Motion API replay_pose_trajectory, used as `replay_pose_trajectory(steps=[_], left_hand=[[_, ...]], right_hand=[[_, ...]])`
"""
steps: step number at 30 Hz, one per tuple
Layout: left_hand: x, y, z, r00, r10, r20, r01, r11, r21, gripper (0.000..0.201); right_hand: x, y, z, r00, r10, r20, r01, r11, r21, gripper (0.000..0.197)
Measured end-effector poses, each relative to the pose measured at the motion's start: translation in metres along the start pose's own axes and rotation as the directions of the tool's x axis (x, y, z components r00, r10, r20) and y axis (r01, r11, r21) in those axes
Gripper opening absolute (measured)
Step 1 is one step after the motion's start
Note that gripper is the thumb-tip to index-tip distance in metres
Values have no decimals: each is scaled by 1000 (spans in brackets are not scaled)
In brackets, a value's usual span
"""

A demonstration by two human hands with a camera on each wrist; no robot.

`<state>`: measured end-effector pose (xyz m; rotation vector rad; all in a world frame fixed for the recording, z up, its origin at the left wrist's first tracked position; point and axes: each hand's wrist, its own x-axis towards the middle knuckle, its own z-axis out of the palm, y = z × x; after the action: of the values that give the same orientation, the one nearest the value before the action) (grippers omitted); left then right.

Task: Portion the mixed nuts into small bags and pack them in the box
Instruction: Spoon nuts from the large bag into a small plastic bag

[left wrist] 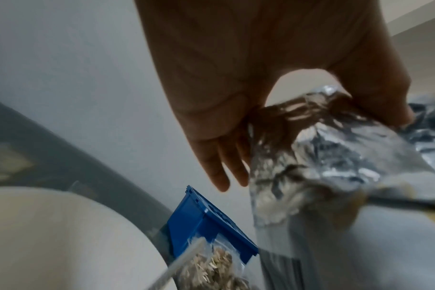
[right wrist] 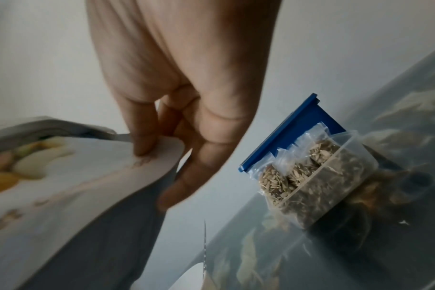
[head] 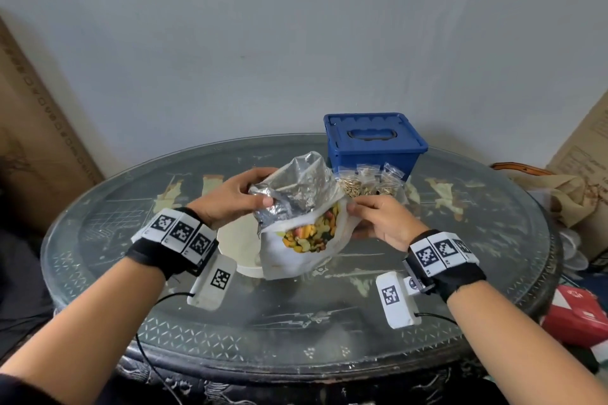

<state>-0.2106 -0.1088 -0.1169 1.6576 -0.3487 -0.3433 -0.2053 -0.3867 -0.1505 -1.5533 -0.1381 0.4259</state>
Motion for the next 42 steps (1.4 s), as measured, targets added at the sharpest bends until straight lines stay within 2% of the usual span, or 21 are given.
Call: replay_pose_trajectory(steps=[2,4,5,7,8,10,12,14,15,17,20,22,23,25,26,28,29,31,34,39,42], left_hand=[[2,8,-10,999,-32,-4,32,988,151,113],[2,17,-17,998,-11,-65,34,928,370,119],[1,24,-17,992,46,-117,14,887,462,117],[0,39,-5,956,248,-157,-100,778,621,102],[0,46,4,921,366,-135,-173,693,700,91],[5,50,23,825,566,16,-302,415,858,62],[14,41,38,764,608,214,-332,87,939,38],[20,34,46,790,541,288,-273,-109,956,37],[22,34,46,801,521,294,-241,-169,956,38],[25,34,42,787,527,321,-220,-245,944,34],[29,37,37,778,501,379,-308,-220,925,32],[34,36,31,778,466,422,-367,-209,907,33],[36,35,29,785,445,431,-370,-222,902,31],[39,36,27,801,424,422,-334,-269,903,14],[40,39,26,819,429,382,-296,-255,921,8],[43,47,26,890,405,211,-176,-121,977,15],[45,51,25,912,397,107,-106,-25,994,18],[51,57,21,920,390,-50,-12,154,988,25],[58,67,11,895,384,-225,67,383,921,28],[63,82,-7,868,319,-380,154,555,818,28],[63,84,-12,833,292,-470,196,638,745,29]], right_hand=[[0,-1,3,991,-85,-99,84,996,-17,14],[2,0,8,964,-166,-208,153,985,-78,14],[3,2,11,936,-221,-272,188,972,-142,15],[7,7,18,849,-386,-360,264,901,-343,17],[9,10,24,803,-464,-373,285,849,-444,23],[9,10,39,719,-567,-400,289,769,-571,24],[7,7,54,645,-645,-410,312,711,-630,20],[6,8,65,619,-676,-401,331,687,-647,19],[6,10,69,604,-693,-393,344,672,-656,18],[6,14,73,566,-726,-391,358,644,-676,16],[6,17,76,527,-760,-381,387,613,-689,16],[6,21,79,520,-767,-376,404,609,-682,15],[6,22,81,510,-774,-376,410,602,-685,15],[7,25,84,469,-800,-374,423,575,-701,16],[7,27,86,453,-810,-372,429,564,-705,18],[7,33,90,438,-820,-368,434,552,-712,20],[8,35,91,440,-818,-371,433,555,-711,21],[8,39,93,450,-809,-378,438,569,-696,20],[8,41,92,466,-810,-356,466,567,-679,20],[9,44,86,479,-818,-319,478,548,-687,28],[9,48,83,483,-817,-314,484,548,-682,29]])
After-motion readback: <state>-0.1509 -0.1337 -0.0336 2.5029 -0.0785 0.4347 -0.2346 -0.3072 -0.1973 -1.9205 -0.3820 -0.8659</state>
